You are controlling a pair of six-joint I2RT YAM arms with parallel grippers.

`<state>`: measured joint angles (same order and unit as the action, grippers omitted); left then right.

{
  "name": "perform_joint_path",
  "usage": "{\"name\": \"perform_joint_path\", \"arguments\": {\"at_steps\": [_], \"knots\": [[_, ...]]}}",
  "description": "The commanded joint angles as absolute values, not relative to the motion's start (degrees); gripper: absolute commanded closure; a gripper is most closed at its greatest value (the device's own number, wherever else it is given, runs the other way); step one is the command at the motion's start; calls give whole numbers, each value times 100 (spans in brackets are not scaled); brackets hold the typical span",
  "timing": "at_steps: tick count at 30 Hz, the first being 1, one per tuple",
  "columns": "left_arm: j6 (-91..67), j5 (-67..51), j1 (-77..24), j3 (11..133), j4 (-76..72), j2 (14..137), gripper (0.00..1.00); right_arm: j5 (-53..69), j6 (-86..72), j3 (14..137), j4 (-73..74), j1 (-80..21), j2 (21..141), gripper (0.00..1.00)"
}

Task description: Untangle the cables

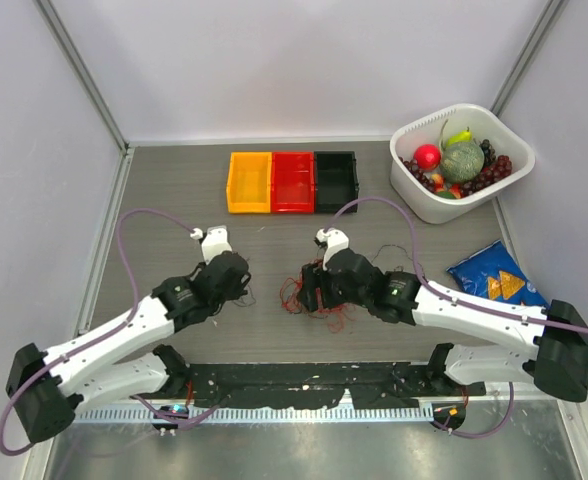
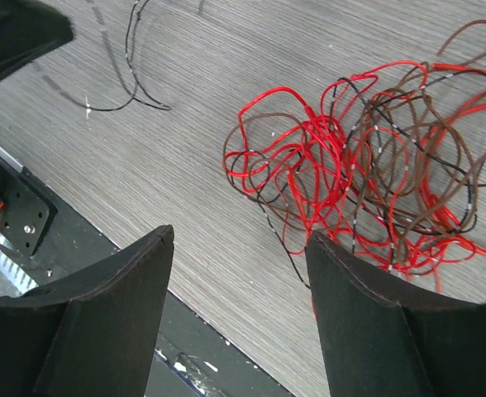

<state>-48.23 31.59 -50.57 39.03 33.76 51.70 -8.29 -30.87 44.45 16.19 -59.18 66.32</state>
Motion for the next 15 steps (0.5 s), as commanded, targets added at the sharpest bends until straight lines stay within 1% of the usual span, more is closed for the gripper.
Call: {"name": "perform_joint_path", "arguments": {"at_steps": [1,3,4,5,6,9,12,13,14,15], "knots": [[-5062,2534,-4353,3903,2849,5764,100,-800,-3348,4466,1037,-5994,6627,30],[-5106,2112,-4035,3797,2699,5958,100,-809,-3384,4343,1028,-6003,6574,30],[-5115,1935,-3912,3771,2629,6020,98,-826,-3410,4263,1028,-6003,6548,30],[-5107,1786,-3868,3753,2567,6064,92,-817,-3445,4219,1002,-6003,6522,30],[-5089,1723,-3850,3753,2523,6099,79,-817,-3445,4123,976,-6003,6461,30],[-5045,1766,-3832,3823,2583,6117,34,-782,-3428,3973,827,-6003,6416,30],[-4949,1784,-3841,3885,2786,6039,9,-782,-3366,3885,703,-6003,6477,30],[-4913,1758,-3841,3885,2830,5986,3,-782,-3340,3876,607,-6012,6512,30],[-4878,1697,-3841,3885,2882,5968,0,-765,-3314,3806,519,-6003,6547,30],[-4834,1644,-3841,3876,2909,5933,0,-747,-3270,3780,318,-6003,6583,30]]}}
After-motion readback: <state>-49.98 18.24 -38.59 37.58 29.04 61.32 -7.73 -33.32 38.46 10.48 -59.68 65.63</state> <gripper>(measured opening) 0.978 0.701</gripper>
